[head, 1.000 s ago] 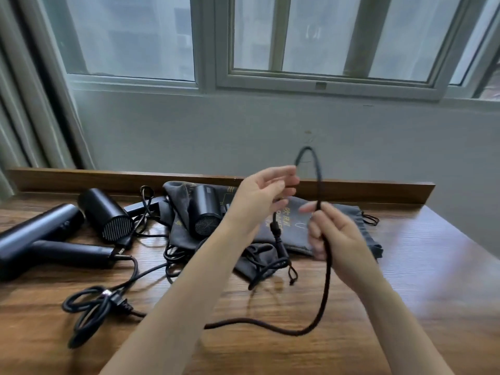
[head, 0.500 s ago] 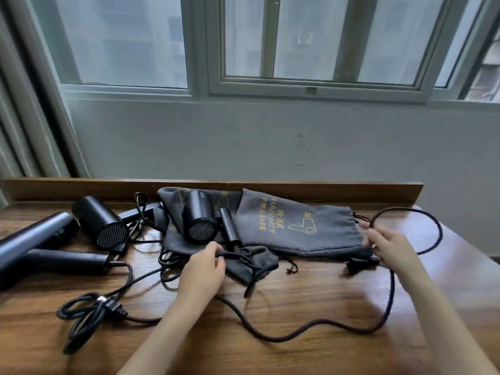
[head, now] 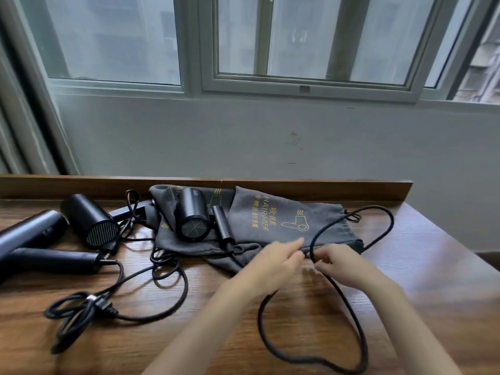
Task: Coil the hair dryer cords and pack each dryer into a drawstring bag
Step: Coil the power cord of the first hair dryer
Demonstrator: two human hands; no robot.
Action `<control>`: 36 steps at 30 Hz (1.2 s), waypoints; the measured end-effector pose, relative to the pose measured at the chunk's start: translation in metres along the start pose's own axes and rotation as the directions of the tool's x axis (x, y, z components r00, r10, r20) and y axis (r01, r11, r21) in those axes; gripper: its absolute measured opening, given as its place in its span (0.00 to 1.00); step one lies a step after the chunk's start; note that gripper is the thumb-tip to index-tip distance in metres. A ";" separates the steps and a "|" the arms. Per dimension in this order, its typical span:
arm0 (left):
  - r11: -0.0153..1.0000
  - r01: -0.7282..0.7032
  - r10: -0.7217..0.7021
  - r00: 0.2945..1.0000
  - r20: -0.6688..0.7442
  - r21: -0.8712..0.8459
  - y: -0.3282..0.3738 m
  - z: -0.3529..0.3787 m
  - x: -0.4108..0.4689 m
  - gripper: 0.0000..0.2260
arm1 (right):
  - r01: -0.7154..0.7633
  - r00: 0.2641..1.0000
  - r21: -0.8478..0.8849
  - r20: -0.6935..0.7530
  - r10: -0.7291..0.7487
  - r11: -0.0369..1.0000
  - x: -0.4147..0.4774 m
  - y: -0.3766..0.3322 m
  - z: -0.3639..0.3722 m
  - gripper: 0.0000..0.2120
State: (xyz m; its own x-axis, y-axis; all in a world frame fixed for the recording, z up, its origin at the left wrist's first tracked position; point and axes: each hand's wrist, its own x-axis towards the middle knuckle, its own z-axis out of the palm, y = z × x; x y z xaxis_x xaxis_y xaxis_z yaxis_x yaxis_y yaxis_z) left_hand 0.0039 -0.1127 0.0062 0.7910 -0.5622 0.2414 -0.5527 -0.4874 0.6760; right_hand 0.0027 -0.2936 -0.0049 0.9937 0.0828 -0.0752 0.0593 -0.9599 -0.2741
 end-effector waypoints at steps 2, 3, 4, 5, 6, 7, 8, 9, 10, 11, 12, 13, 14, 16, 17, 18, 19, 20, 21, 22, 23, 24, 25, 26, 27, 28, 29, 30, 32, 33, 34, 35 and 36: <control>0.991 -0.032 0.028 0.999 0.038 0.130 -0.009 0.011 -0.003 0.18 | -0.025 1.000 -0.063 -0.015 0.025 0.998 -0.002 -0.004 0.002 0.17; 0.986 -0.051 0.052 0.999 -0.003 0.156 -0.015 0.012 -0.005 0.17 | -0.049 0.999 -0.078 -0.024 0.047 0.996 -0.003 -0.005 0.003 0.16; 0.986 -0.059 0.071 0.995 -0.071 0.154 -0.020 0.010 -0.007 0.16 | -0.073 0.997 -0.070 -0.041 0.070 0.995 -0.006 -0.006 0.004 0.14; 0.988 -0.055 0.074 0.988 -0.133 0.145 -0.026 0.007 -0.008 0.14 | -0.095 0.994 -0.048 -0.059 0.092 0.994 -0.009 -0.007 0.005 0.12; 0.988 -0.041 0.067 0.982 -0.175 0.150 -0.034 0.004 -0.008 0.13 | -0.105 0.992 -0.033 -0.077 0.103 0.994 -0.012 -0.009 0.005 0.10; 0.987 -0.021 0.052 0.980 -0.191 0.161 -0.043 0.001 -0.008 0.13 | -0.103 0.989 -0.027 -0.106 0.100 0.994 -0.016 -0.010 0.006 0.08; 0.990 0.005 0.023 0.980 -0.196 0.138 -0.050 -0.001 -0.010 0.13 | -0.083 0.982 -0.005 -0.171 0.081 0.997 -0.019 -0.012 0.007 0.07; 0.998 0.034 -0.021 0.978 -0.208 0.056 -0.056 -0.003 -0.013 0.13 | -0.055 0.963 0.051 -0.260 0.066 0.997 -0.023 -0.017 0.007 0.09; 0.996 0.060 -0.073 0.973 -0.218 -0.062 -0.060 -0.004 -0.018 0.14 | 0.002 0.940 0.149 -0.337 0.049 0.989 -0.025 -0.025 0.008 0.11; 0.978 0.086 -0.131 0.963 -0.235 -0.192 -0.062 -0.004 -0.020 0.16 | 0.069 0.931 0.283 -0.362 0.040 0.957 -0.027 -0.034 0.009 0.12; 0.953 0.109 -0.182 0.952 -0.248 -0.281 -0.064 -0.004 -0.024 0.17 | 0.120 0.941 0.410 -0.337 0.028 0.904 -0.027 -0.045 0.011 0.13; 0.937 0.124 -0.210 0.946 -0.245 -0.326 -0.066 -0.003 -0.022 0.18 | 0.128 0.961 0.489 -0.275 0.014 0.863 -0.027 -0.053 0.016 0.14; 0.931 0.126 -0.208 0.954 -0.215 -0.341 -0.069 -0.003 -0.021 0.19 | 0.124 0.978 0.482 -0.207 -0.024 0.868 -0.027 -0.060 0.023 0.17; 0.913 0.217 -0.232 0.973 -0.003 -0.347 -0.070 -0.010 -0.018 0.21 | 0.138 0.989 0.324 -0.097 -0.113 0.936 -0.028 -0.063 0.038 0.21; 0.928 0.252 -0.230 0.967 0.112 -0.276 -0.071 -0.016 -0.019 0.25 | 0.158 0.987 0.251 -0.073 -0.144 0.955 -0.028 -0.061 0.044 0.22; 0.961 0.227 -0.195 0.961 0.197 -0.156 -0.074 -0.021 -0.021 0.26 | 0.169 0.985 0.207 -0.065 -0.159 0.964 -0.028 -0.058 0.046 0.23; 0.985 0.166 -0.151 0.953 0.263 -0.037 -0.077 -0.027 -0.023 0.25 | 0.159 0.987 0.205 -0.066 -0.148 0.966 -0.027 -0.055 0.046 0.23; 0.992 0.112 -0.123 0.942 0.313 0.051 -0.076 -0.031 -0.026 0.24 | 0.140 0.989 0.226 -0.081 -0.124 0.964 -0.026 -0.051 0.042 0.22; 0.991 0.080 -0.113 0.928 0.354 0.108 -0.076 -0.035 -0.027 0.23 | 0.113 0.991 0.251 -0.094 -0.092 0.961 -0.024 -0.048 0.036 0.20; 0.988 0.064 -0.113 0.918 0.381 0.138 -0.076 -0.038 -0.030 0.23 | 0.087 0.993 0.281 -0.107 -0.059 0.956 -0.023 -0.043 0.028 0.17; 0.986 0.072 -0.126 0.913 0.388 0.150 -0.078 -0.037 -0.026 0.23 | 0.062 0.993 0.318 -0.111 -0.028 0.946 -0.022 -0.038 0.019 0.14; 0.983 0.095 -0.152 0.903 0.402 0.159 -0.078 -0.039 -0.026 0.26 | 0.043 0.994 0.350 -0.110 -0.005 0.936 -0.022 -0.033 0.010 0.13; 0.979 0.108 -0.173 0.893 0.415 0.175 -0.078 -0.040 -0.026 0.29 | 0.026 0.994 0.366 -0.106 0.014 0.930 -0.023 -0.027 0.001 0.12; 0.974 0.096 -0.177 0.890 0.421 0.207 -0.077 -0.041 -0.025 0.31 | 0.009 0.993 0.365 -0.114 0.035 0.931 -0.023 -0.022 -0.007 0.12; 0.972 0.067 -0.157 0.899 0.409 0.225 -0.078 -0.040 -0.025 0.30 | -0.009 0.990 0.352 -0.132 0.059 0.936 -0.024 -0.015 -0.015 0.12; 0.974 0.043 -0.127 0.917 0.378 0.222 -0.078 -0.039 -0.025 0.25 | -0.026 0.984 0.328 -0.157 0.081 0.944 -0.025 -0.008 -0.022 0.12; 0.977 0.026 -0.094 0.943 0.320 0.210 -0.077 -0.037 -0.025 0.18 | -0.046 0.978 0.302 -0.181 0.105 0.952 -0.025 0.000 -0.027 0.12; 0.980 0.017 -0.068 0.966 0.250 0.201 -0.075 -0.035 -0.024 0.12 | -0.066 0.971 0.277 -0.202 0.125 0.958 -0.024 0.008 -0.030 0.12; 0.977 0.016 -0.048 0.989 0.142 0.215 -0.076 -0.029 -0.023 0.07 | -0.117 0.960 0.239 -0.222 0.171 0.964 -0.021 0.021 -0.032 0.13; 0.978 0.017 -0.041 0.993 0.111 0.210 -0.077 -0.027 -0.022 0.05 | -0.151 0.954 0.229 -0.222 0.202 0.962 -0.019 0.027 -0.030 0.14; 0.984 0.028 -0.045 0.995 0.088 0.176 -0.078 -0.026 -0.021 0.05 | -0.188 0.947 0.222 -0.218 0.237 0.957 -0.016 0.036 -0.028 0.14; 0.992 0.066 -0.073 0.996 0.059 0.106 -0.078 -0.026 -0.022 0.08 | -0.232 0.937 0.214 -0.213 0.277 0.949 -0.017 0.044 -0.026 0.14; 0.993 0.118 -0.118 0.993 0.013 -0.003 -0.079 -0.028 -0.022 0.10 | -0.278 0.923 0.213 -0.212 0.322 0.937 -0.019 0.054 -0.024 0.14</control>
State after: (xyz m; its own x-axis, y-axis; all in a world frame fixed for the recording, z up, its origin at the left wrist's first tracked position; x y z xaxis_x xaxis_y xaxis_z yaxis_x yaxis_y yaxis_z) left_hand 0.0373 -0.0428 -0.0330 0.8470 -0.5097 0.1507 -0.4547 -0.5480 0.7021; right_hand -0.0106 -0.3532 0.0043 0.9563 -0.2889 0.0454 -0.2405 -0.8653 -0.4398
